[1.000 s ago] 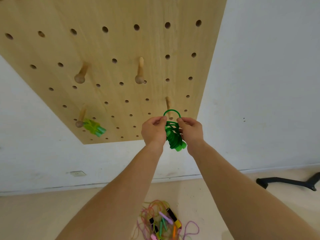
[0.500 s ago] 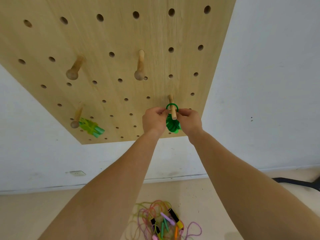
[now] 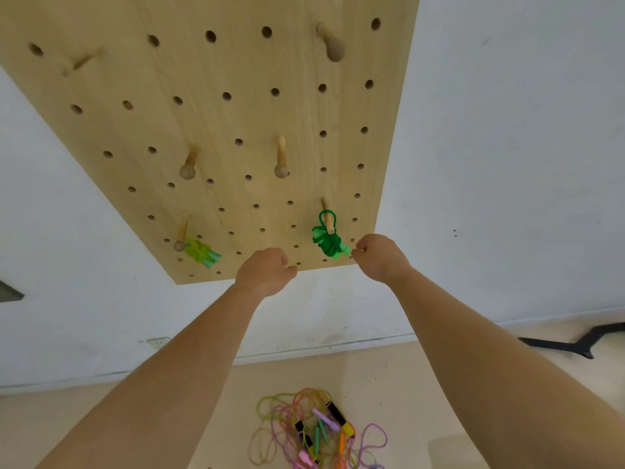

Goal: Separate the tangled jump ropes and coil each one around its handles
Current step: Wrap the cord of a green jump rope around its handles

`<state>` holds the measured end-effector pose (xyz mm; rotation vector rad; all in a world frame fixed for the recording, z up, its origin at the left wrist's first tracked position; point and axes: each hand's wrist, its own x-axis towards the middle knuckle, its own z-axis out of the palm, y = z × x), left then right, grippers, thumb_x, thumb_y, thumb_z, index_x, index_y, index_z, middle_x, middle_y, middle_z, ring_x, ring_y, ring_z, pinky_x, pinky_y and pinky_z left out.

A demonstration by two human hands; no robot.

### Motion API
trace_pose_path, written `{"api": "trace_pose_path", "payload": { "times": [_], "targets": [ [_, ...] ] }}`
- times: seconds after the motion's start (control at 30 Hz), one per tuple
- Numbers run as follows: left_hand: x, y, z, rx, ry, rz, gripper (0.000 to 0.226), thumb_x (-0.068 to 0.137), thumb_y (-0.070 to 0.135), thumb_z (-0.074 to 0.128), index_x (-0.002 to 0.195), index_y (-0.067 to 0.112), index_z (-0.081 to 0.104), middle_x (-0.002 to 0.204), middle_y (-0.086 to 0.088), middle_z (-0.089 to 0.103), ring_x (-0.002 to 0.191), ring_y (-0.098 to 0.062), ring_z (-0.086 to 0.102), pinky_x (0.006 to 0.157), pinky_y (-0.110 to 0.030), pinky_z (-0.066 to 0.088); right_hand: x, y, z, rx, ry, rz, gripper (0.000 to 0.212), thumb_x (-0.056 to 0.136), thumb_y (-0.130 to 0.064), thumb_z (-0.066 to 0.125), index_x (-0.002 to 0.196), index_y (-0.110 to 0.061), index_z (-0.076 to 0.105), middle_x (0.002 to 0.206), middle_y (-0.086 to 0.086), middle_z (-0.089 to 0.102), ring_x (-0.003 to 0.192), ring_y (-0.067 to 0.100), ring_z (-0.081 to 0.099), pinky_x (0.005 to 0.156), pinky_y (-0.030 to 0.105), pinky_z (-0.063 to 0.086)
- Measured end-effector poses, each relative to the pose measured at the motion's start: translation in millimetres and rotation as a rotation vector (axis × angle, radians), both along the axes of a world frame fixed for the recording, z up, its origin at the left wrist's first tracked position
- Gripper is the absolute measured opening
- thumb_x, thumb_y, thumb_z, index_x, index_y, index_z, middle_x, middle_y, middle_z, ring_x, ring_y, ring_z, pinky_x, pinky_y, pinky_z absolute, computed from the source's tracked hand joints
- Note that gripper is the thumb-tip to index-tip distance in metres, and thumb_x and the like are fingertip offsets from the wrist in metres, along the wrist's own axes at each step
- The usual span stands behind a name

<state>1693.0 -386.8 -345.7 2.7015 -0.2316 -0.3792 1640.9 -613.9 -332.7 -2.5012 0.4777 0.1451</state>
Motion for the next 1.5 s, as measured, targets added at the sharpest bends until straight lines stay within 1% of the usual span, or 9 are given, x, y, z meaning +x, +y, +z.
{"api": "trace_pose_path", "payload": {
  "times": [0.07, 0.13, 0.27, 0.37, 0.57, 0.77, 1.13, 1.3, 1.5],
  "targets": [
    [-15, 5, 10, 0.040, -0.020, -0.039, 0.044, 0.092, 0.044, 0.057, 0.129, 0.021, 0.059, 0.124, 0.001, 0.063, 0.109, -0.020, 0.059, 0.085, -0.031, 0.047, -15, 8, 13, -0.088, 0.009, 0.060, 0.033, 0.096, -0.028, 0.047, 0.119, -0.012, 0.063, 0.123, 0.007, 0.059, 0.112, 0.029, 0.058, 0.086, 0.037, 0.050],
    [-29, 9, 16, 0.041, -0.021, -0.063, 0.045, 0.093, 0.044, 0.056, 0.131, 0.021, 0.057, 0.126, 0.001, 0.062, 0.112, -0.021, 0.058, 0.085, -0.031, 0.047, -28, 18, 20, -0.150, 0.013, 0.118, 0.036, 0.097, -0.031, 0.045, 0.126, -0.015, 0.060, 0.131, 0.006, 0.055, 0.118, 0.029, 0.054, 0.091, 0.040, 0.049],
    [-54, 16, 10, 0.018, -0.040, -0.086, 0.041, 0.094, 0.044, 0.056, 0.130, 0.022, 0.058, 0.124, 0.001, 0.063, 0.110, -0.020, 0.059, 0.094, -0.036, 0.050, -48, 40, 14, -0.205, -0.008, 0.185, 0.036, 0.099, -0.031, 0.045, 0.128, -0.014, 0.058, 0.128, 0.008, 0.054, 0.114, 0.029, 0.055, 0.091, 0.041, 0.051],
    [-68, 21, -18, 0.023, -0.057, -0.104, 0.039, 0.095, 0.042, 0.055, 0.128, 0.023, 0.059, 0.122, 0.002, 0.063, 0.109, -0.020, 0.059, 0.096, -0.038, 0.050, -59, 56, -15, -0.243, -0.019, 0.217, 0.035, 0.100, -0.031, 0.045, 0.128, -0.013, 0.058, 0.130, 0.009, 0.053, 0.115, 0.029, 0.055, 0.092, 0.043, 0.050],
    [-79, 40, -129, 0.116, -0.063, -0.117, 0.037, 0.095, 0.040, 0.052, 0.128, 0.024, 0.058, 0.123, 0.004, 0.062, 0.110, -0.020, 0.059, 0.092, -0.036, 0.051, -63, 82, -125, -0.250, 0.018, 0.252, 0.036, 0.100, -0.030, 0.045, 0.130, -0.014, 0.056, 0.133, 0.007, 0.050, 0.119, 0.029, 0.052, 0.093, 0.042, 0.050],
    [-75, 61, -279, 0.294, -0.113, -0.172, 0.036, 0.098, 0.039, 0.047, 0.127, 0.019, 0.055, 0.121, 0.000, 0.062, 0.110, -0.023, 0.059, 0.087, -0.036, 0.050, -55, 100, -277, -0.239, 0.072, 0.299, 0.034, 0.100, -0.029, 0.046, 0.129, -0.014, 0.056, 0.132, 0.006, 0.052, 0.115, 0.028, 0.055, 0.090, 0.039, 0.049],
    [-106, 69, -524, 0.207, -0.015, -0.138, 0.038, 0.097, 0.039, 0.052, 0.130, 0.020, 0.056, 0.125, 0.000, 0.062, 0.111, -0.022, 0.059, 0.093, -0.040, 0.052, -73, 123, -530, -0.250, 0.130, 0.382, 0.039, 0.100, -0.031, 0.047, 0.134, -0.013, 0.052, 0.135, 0.008, 0.052, 0.119, 0.028, 0.054, 0.097, 0.042, 0.049],
    [-141, 66, -584, 0.142, -0.007, -0.111, 0.040, 0.096, 0.041, 0.055, 0.129, 0.019, 0.056, 0.126, -0.001, 0.061, 0.114, -0.022, 0.058, 0.096, -0.039, 0.049, -109, 127, -600, -0.276, 0.145, 0.402, 0.044, 0.099, -0.036, 0.049, 0.137, -0.012, 0.050, 0.138, 0.010, 0.050, 0.122, 0.030, 0.053, 0.099, 0.045, 0.048],
    [-210, 74, -579, 0.068, -0.034, -0.086, 0.037, 0.093, 0.041, 0.059, 0.124, 0.019, 0.061, 0.123, -0.003, 0.064, 0.112, -0.024, 0.059, 0.096, -0.038, 0.049, -187, 128, -607, -0.252, 0.156, 0.416, 0.048, 0.099, -0.035, 0.050, 0.140, -0.010, 0.048, 0.142, 0.012, 0.051, 0.126, 0.030, 0.051, 0.102, 0.043, 0.046]
  ]
}}
